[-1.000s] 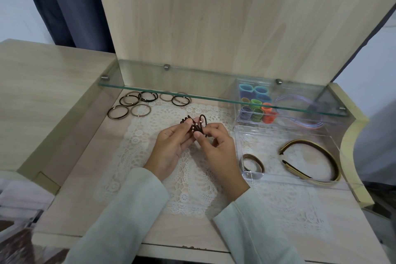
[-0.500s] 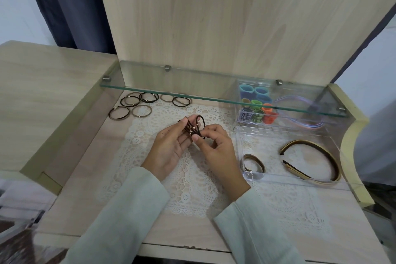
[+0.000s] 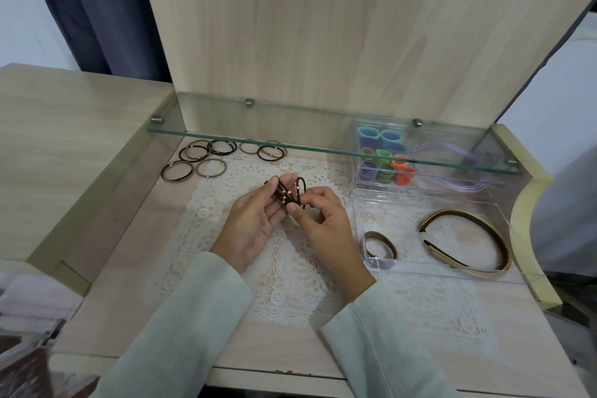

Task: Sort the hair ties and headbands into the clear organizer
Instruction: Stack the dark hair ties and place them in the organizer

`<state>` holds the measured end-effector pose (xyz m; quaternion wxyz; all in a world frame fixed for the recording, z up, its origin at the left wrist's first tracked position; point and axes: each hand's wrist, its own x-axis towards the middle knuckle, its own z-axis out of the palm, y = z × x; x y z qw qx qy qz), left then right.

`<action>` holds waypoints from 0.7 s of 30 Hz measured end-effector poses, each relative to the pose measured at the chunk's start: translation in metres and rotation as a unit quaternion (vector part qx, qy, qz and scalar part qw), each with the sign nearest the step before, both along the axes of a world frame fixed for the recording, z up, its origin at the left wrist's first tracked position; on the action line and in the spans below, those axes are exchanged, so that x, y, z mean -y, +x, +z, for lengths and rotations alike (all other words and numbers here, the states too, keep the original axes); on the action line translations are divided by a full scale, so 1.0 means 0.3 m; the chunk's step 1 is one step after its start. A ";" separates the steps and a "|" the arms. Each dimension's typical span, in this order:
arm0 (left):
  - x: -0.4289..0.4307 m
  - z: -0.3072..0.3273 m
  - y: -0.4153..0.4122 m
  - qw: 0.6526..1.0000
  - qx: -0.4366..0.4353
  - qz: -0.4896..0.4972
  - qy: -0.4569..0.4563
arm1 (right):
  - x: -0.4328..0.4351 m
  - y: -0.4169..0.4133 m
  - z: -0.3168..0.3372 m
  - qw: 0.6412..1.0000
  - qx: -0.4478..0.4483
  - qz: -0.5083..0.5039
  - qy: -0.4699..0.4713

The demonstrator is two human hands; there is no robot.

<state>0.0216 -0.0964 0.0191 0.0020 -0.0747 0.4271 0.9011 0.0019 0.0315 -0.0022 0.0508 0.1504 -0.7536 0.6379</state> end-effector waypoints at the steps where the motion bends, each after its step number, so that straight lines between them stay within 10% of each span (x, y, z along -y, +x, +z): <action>1: -0.001 0.001 0.000 1.000 0.000 0.000 0.000 | 0.000 0.000 0.002 1.000 0.004 -0.001 -0.002; 21: 0.006 -0.006 -0.005 1.000 -0.004 -0.004 0.015 | -0.003 -0.010 -0.012 1.000 -0.002 -0.012 0.012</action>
